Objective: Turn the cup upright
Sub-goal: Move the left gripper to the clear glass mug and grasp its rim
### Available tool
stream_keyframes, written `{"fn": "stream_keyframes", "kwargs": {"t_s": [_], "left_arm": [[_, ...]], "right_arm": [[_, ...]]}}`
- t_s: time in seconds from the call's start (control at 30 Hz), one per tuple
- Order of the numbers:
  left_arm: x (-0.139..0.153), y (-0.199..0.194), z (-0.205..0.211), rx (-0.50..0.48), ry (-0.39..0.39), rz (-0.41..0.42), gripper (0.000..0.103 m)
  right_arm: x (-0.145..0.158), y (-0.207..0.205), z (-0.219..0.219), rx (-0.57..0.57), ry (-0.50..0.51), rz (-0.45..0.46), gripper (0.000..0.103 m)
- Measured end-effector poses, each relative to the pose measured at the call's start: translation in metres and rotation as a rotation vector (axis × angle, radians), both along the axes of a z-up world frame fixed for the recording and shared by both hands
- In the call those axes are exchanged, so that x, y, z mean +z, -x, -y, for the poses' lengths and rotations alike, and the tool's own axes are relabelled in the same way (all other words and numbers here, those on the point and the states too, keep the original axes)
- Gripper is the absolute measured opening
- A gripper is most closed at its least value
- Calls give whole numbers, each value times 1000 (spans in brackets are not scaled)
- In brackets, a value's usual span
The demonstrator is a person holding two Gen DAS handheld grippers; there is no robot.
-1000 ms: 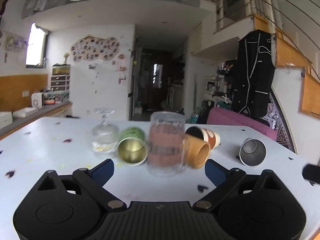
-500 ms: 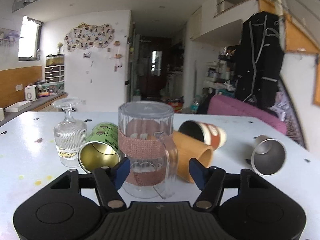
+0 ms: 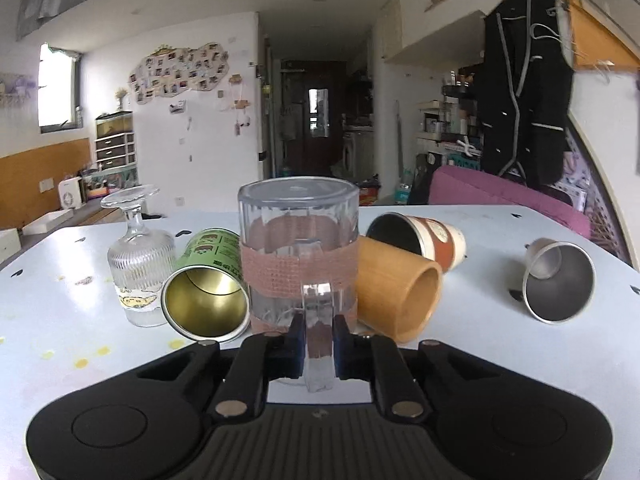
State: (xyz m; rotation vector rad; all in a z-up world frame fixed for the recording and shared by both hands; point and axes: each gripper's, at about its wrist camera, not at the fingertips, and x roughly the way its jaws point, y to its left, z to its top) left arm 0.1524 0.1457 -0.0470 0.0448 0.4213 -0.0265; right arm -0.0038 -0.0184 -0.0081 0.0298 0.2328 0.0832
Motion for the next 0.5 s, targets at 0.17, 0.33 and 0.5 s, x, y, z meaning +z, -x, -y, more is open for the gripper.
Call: {"fn": "stream_keyframes", "kwargs": {"t_s": [0.17,0.33,0.5], "left_arm": [[1,15,-5,-26,-4,-8,15],[0,28,-8,-50,-11,1,15],[1,47,-13,-78,0,-2,15]], "right_arm": [[0,0,-1,2,2,3,98],[1,-3,-5,13,4,-2,97],[1,-2,-7,26,12,0,96]]}}
